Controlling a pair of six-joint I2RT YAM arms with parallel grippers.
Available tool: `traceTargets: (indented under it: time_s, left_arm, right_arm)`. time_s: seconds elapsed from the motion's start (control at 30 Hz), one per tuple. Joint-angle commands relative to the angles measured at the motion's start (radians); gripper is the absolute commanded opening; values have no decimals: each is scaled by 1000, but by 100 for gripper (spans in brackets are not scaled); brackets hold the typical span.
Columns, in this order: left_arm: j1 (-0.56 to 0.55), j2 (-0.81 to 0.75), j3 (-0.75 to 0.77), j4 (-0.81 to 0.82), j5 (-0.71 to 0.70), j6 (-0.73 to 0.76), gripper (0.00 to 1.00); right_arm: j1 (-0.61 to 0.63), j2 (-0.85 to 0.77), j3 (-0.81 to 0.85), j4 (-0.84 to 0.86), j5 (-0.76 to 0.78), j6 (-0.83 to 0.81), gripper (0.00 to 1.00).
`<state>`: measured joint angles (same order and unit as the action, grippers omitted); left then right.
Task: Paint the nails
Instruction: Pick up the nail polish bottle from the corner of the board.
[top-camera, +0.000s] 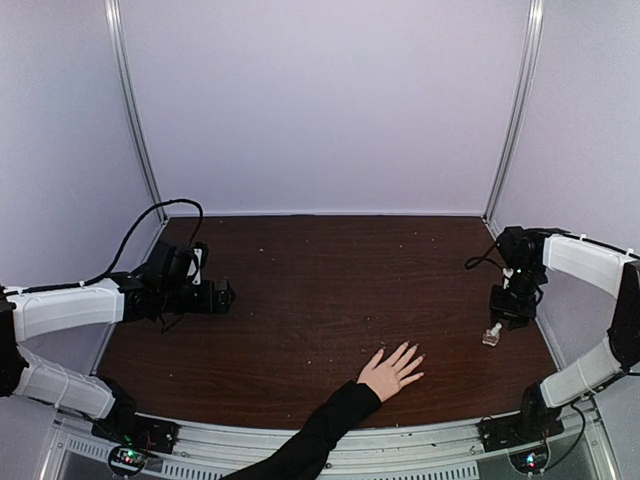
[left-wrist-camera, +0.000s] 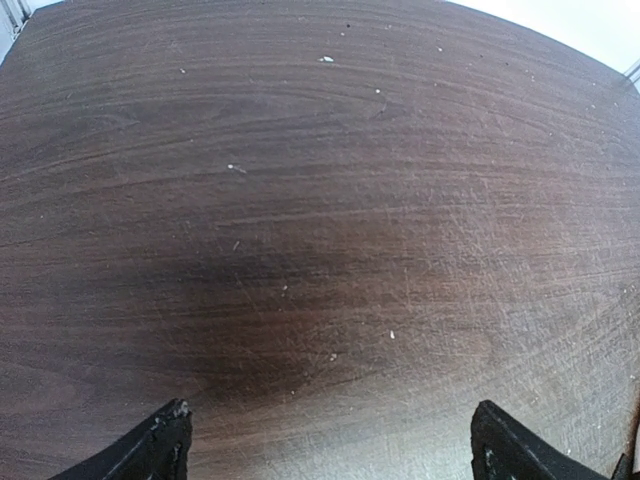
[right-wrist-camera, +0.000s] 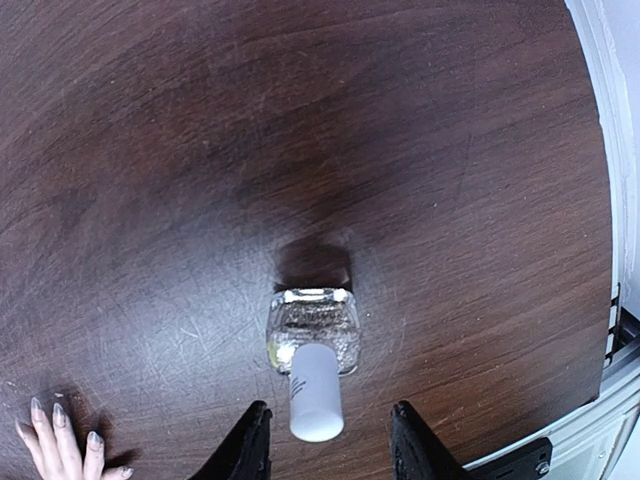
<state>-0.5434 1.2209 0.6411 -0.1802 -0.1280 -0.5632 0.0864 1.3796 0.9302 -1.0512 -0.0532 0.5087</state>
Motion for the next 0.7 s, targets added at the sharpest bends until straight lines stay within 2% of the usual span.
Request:
traceTargets:
  time_s: [0.0, 0.67]
  left_arm:
    - [-3, 2, -12, 47, -18, 9, 98]
    - [-3, 23, -17, 57, -35, 8, 98]
  right_arm:
    - [-21, 17, -10, 32, -20, -19, 39]
    - [-39, 65, -14, 55, -52, -35, 30]
